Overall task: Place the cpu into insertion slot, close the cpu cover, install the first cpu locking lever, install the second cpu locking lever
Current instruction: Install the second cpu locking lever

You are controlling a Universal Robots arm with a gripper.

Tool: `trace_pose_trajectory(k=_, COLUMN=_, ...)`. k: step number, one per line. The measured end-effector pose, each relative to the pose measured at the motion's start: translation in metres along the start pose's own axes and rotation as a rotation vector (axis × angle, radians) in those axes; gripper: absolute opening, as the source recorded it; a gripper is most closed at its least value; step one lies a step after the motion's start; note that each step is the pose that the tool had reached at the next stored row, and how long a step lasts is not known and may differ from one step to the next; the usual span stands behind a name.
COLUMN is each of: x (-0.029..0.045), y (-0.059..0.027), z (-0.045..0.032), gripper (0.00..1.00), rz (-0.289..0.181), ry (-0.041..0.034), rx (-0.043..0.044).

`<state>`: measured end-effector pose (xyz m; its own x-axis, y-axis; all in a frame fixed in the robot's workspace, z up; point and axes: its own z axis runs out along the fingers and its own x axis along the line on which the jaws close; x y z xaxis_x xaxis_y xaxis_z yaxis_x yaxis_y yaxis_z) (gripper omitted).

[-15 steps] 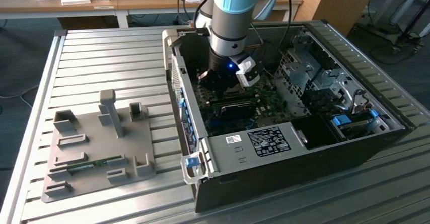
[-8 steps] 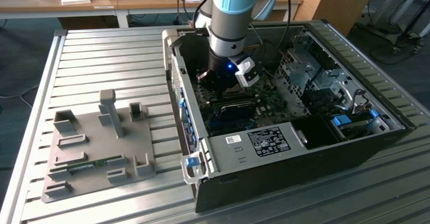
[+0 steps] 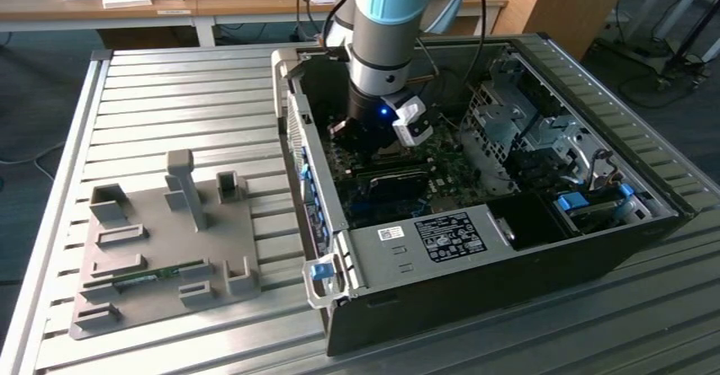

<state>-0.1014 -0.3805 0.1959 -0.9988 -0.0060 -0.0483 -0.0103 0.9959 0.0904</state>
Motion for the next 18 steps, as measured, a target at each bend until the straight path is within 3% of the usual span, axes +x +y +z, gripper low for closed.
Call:
trace_pose_trajectory(k=7, x=0.0007, y=0.0000, z=0.0001, gripper=0.11, rz=0.000, ry=0.0001, rx=0.0016)
trace_pose_trajectory(k=14, x=0.0006, y=0.0000, z=0.0001, gripper=0.11, rz=-0.001, ry=0.0001, rx=0.0192)
trace_pose_trajectory(k=18, x=0.0007, y=0.0000, z=0.0001, gripper=0.11, rz=-0.001, ry=0.0003, rx=0.0222)
